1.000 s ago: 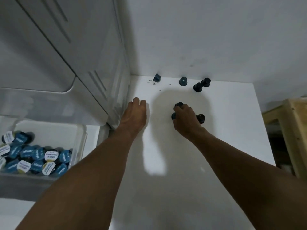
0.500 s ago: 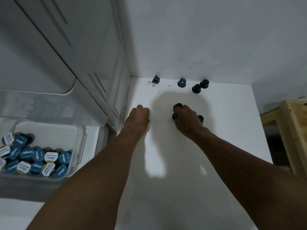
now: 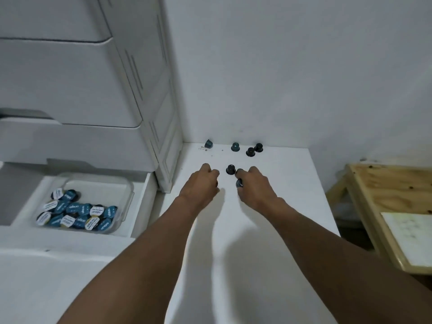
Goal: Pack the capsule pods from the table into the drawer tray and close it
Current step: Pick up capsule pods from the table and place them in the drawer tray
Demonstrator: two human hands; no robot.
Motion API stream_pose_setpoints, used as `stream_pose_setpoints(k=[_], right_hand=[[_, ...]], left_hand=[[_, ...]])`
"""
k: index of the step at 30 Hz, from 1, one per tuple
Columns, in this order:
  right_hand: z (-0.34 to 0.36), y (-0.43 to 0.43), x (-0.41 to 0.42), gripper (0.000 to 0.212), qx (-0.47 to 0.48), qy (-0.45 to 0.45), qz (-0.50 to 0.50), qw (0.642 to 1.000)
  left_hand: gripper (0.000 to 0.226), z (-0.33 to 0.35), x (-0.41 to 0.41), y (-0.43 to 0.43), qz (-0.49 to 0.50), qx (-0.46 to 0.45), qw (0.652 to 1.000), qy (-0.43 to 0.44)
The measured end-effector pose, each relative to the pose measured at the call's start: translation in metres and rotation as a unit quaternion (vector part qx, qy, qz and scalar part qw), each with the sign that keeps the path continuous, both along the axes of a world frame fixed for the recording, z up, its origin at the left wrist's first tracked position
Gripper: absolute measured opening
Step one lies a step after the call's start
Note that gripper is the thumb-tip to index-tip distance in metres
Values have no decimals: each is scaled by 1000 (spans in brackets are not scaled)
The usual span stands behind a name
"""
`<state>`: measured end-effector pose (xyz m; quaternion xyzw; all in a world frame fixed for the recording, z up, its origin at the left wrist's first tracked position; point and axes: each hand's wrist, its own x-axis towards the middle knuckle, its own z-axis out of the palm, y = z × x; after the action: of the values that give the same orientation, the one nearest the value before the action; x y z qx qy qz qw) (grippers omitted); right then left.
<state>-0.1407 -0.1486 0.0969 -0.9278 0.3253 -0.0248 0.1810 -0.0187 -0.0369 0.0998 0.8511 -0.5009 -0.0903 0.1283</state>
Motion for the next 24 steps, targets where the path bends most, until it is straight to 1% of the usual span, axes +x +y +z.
stream_pose_setpoints(k=[2, 6, 9, 12, 14, 17, 20, 24], right_hand=[[13, 11, -19, 25, -17, -9, 11, 1000], [34, 37, -60, 20, -31, -41, 30, 998], [44, 57, -88, 18, -48, -53, 44, 996], [55, 78, -110, 16, -54, -69, 65, 994], [63, 87, -114, 14, -56, -60, 78, 994], [80, 100, -116, 5, -70, -64, 89, 992], [91, 119, -112, 9, -68, -70, 98, 990], [102, 145, -99, 3, -50, -85, 96, 990]], left_hand=[[29, 12, -20, 13, -3, -31, 999, -11], [26, 35, -66, 43, 11, -73, 997, -25], [28, 45, -97, 69, 39, -121, 992, -11], [33, 54, -124, 98, 55, -135, 989, -15], [33, 59, -133, 112, 66, -143, 987, -17], [37, 71, -142, 130, 89, -173, 981, 5], [39, 83, -142, 147, 107, -191, 976, 19], [41, 96, -132, 172, 124, -209, 970, 16]])
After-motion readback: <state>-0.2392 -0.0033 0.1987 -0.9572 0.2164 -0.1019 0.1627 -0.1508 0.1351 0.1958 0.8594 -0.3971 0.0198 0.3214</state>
